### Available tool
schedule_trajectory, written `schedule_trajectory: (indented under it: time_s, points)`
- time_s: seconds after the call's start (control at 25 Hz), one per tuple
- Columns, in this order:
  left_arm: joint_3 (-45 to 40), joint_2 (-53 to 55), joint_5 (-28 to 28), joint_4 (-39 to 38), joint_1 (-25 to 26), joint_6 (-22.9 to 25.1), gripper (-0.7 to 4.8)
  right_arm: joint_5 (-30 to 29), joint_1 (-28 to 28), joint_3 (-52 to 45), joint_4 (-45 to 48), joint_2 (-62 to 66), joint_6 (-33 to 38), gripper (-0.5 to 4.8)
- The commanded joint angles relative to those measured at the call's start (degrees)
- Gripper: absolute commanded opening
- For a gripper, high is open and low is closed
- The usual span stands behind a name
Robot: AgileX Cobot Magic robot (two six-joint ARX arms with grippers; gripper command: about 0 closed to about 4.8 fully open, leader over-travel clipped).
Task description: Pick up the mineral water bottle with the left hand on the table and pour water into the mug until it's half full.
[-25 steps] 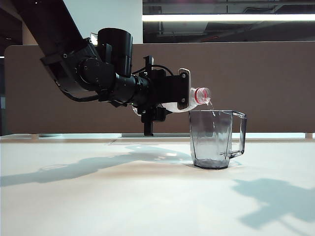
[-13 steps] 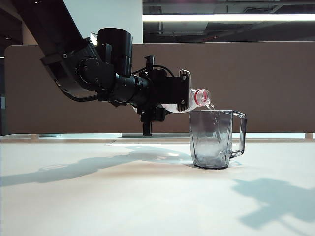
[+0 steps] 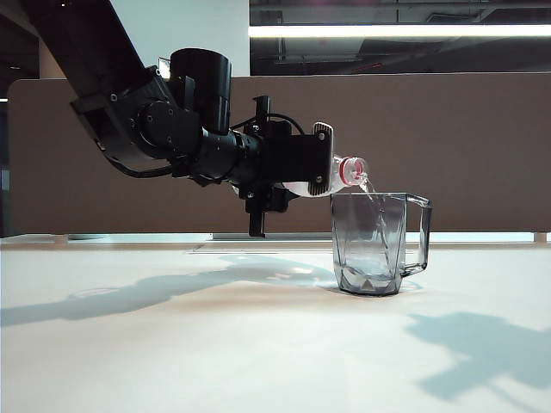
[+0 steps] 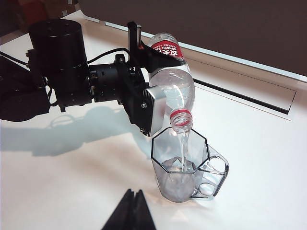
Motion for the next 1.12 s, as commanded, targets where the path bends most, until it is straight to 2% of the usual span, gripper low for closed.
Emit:
schedule_trajectory:
  time_s: [0.04,1.12]
  points:
    - [0.8,-0.9,0.2,3.3,0.0,1.2,2.15,-0.2,0.0,0.5,1.0,-0.2,-0.2,-0.01]
    - [0.8,-0.9,0.2,3.1,0.0,1.5,2.15,-0.2,0.0,0.5,0.9,-0.2,-0.2,-0.01]
